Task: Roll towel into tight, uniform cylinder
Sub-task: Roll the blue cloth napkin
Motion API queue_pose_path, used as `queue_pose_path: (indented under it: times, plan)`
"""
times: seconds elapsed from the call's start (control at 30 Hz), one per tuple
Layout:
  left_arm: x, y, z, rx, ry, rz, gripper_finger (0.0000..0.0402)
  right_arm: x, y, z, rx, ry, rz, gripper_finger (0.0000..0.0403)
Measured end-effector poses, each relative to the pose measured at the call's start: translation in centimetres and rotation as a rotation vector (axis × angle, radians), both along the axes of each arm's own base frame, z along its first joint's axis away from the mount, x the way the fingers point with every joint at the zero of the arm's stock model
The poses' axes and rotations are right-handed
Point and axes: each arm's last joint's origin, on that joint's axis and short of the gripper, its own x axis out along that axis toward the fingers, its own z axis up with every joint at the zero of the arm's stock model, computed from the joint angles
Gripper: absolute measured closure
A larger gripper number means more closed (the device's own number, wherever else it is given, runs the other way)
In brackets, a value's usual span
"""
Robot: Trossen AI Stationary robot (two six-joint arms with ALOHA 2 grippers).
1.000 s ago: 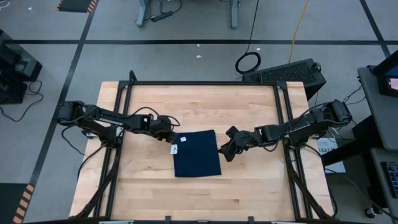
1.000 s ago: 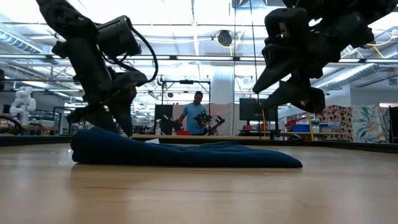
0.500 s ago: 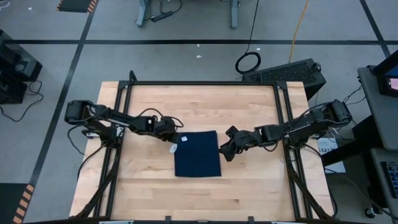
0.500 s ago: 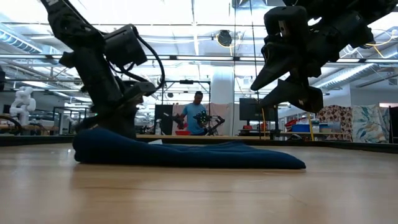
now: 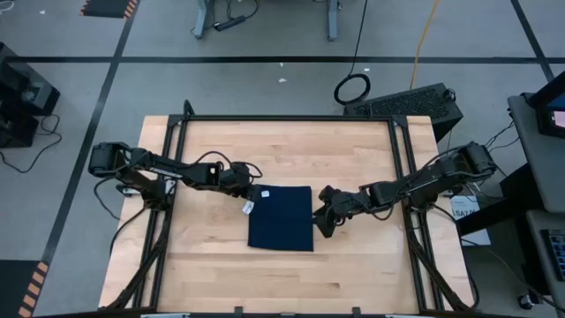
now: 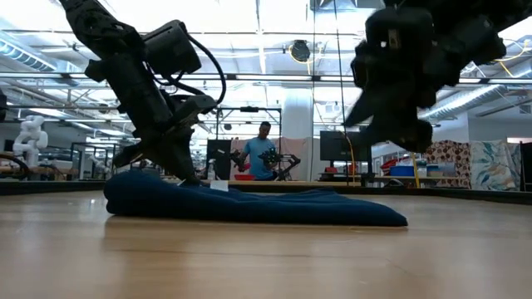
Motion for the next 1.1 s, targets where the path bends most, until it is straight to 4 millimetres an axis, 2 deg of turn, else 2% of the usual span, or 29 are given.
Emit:
queue_pose_path:
  times: [0.2, 0.4, 0.5, 0.6, 0.8, 1.1]
  plan:
    - [0.0, 0.2, 0.0, 0.040, -0.002, 0.018, 0.0389, 1.5, 1.2, -2.4, 0.020, -0.020, 0.024, 0.0272]
    - [0.0, 0.2, 0.1, 0.047, -0.004, 0.022, 0.0389, 3.6, 1.8, -4.3, 0.058, -0.163, 0.054, 0.0351]
    - [0.1, 0.3, 0.1, 0.073, -0.013, 0.041, 0.0389, 4.1, 2.1, -5.8, 0.097, -0.161, 0.070, 0.0392]
    - [0.2, 0.3, 0.2, 0.090, -0.018, 0.053, 0.0389, 4.1, 2.3, -7.2, 0.126, -0.114, 0.059, 0.0393]
    - [0.1, 0.5, 0.2, 0.136, -0.010, 0.086, 0.0380, 4.1, 2.6, -7.7, 0.143, -0.095, 0.043, 0.0401]
    - [0.1, 1.1, 0.3, 0.130, -0.009, 0.111, 0.0304, 4.0, 2.6, -7.4, 0.179, -0.099, 0.032, 0.0402]
